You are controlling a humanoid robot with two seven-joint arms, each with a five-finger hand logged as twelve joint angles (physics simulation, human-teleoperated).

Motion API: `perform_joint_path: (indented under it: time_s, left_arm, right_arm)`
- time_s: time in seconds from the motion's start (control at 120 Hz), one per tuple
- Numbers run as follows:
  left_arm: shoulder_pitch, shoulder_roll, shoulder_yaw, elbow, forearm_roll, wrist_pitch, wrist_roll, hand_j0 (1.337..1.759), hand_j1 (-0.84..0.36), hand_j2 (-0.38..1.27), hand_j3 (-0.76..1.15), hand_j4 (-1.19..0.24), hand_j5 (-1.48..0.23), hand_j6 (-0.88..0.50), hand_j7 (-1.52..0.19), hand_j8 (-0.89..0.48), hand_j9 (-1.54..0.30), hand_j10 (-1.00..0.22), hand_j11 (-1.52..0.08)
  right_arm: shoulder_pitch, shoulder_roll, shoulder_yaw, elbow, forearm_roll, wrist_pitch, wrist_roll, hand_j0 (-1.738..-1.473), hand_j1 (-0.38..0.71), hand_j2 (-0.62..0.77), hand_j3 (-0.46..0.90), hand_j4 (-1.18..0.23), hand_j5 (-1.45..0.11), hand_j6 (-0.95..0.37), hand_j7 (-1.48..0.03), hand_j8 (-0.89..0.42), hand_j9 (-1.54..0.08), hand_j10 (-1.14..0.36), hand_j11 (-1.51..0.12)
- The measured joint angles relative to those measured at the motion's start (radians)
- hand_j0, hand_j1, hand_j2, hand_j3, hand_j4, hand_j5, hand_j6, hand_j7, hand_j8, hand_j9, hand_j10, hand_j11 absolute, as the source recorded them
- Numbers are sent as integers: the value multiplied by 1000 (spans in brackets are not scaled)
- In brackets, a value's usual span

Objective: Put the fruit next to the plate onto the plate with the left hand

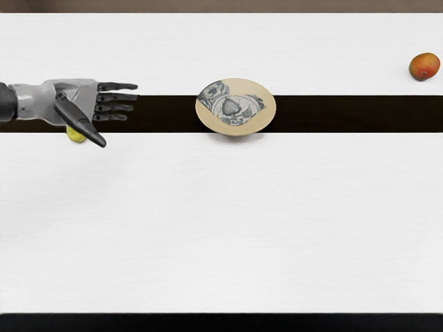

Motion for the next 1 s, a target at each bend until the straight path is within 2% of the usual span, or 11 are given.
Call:
perform_joint_path:
  time_s: [0.183, 0.3, 0.492, 0.533, 0.65, 0.725, 0.808, 0.917, 1.0]
  left_arm:
    - [-12, 40, -1, -4, 63, 0, 3, 1658, 349, 0, 0, -1, 0, -1, 0, -1, 0, -1, 0]
    - [-25, 30, -1, -2, 190, 6, 2, 1658, 349, 0, 0, -1, 0, -1, 0, -1, 0, -1, 0]
    - [-32, -12, 2, 15, 429, 212, -7, 1658, 349, 0, 0, -2, 0, -2, 0, -2, 0, -2, 0]
    - [-25, -12, 9, 15, 456, 263, -32, 1658, 349, 0, 0, -2, 0, -3, 0, -2, 0, -2, 0]
    - [-35, -31, 109, 15, 491, 407, -183, 1658, 349, 1, 0, -2, 0, -3, 0, -2, 0, -2, 0]
    - [-47, -67, 202, 15, 498, 485, -244, 1658, 349, 1, 0, -2, 0, -3, 0, -3, 0, -2, 0]
    - [-43, -75, 283, 16, 501, 537, -276, 1658, 349, 1, 0, -3, 0, -3, 0, -3, 0, -2, 0]
    - [-46, -123, 358, 24, 503, 687, -292, 1658, 348, 2, 0, -3, -2, -4, -2, -4, -1, -3, -1]
    - [-47, -216, 402, 85, 497, 754, -295, 1658, 336, 4, 0, -15, -16, -16, -16, -16, -16, -14, -15]
  right_arm:
    - [7, 0, 0, -24, 0, -2, 0, -1658, -329, -4, 0, -17, -22, -16, -22, -17, -22, -17, -22]
    - [9, 0, 0, -34, 0, -3, 0, -1658, -329, -4, 0, -16, -22, -16, -22, -16, -22, -17, -22]
    - [10, 0, -1, -38, 1, -3, 0, -1658, -329, -4, 0, -17, -22, -16, -22, -16, -22, -17, -22]
    - [10, 0, -1, -39, 1, -3, 0, -1658, -329, -4, 0, -17, -22, -16, -22, -16, -22, -17, -22]
    - [10, 0, -1, -39, 1, -3, 0, -1658, -329, -4, 0, -16, -22, -16, -22, -16, -22, -16, -22]
    - [10, 0, -1, -39, 1, -3, 0, -1658, -329, -4, 0, -17, -22, -16, -22, -16, -22, -17, -22]
    - [10, 0, -1, -39, 1, -3, 0, -1658, -329, -4, 0, -17, -22, -16, -22, -16, -22, -17, -22]
    - [10, 0, -1, -39, 1, -3, 0, -1658, -329, -3, 0, -17, -22, -16, -22, -16, -22, -17, -22]
    - [10, 0, -1, -39, 0, -3, 0, -1658, -329, -4, 0, -16, -22, -16, -22, -16, -22, -16, -22]
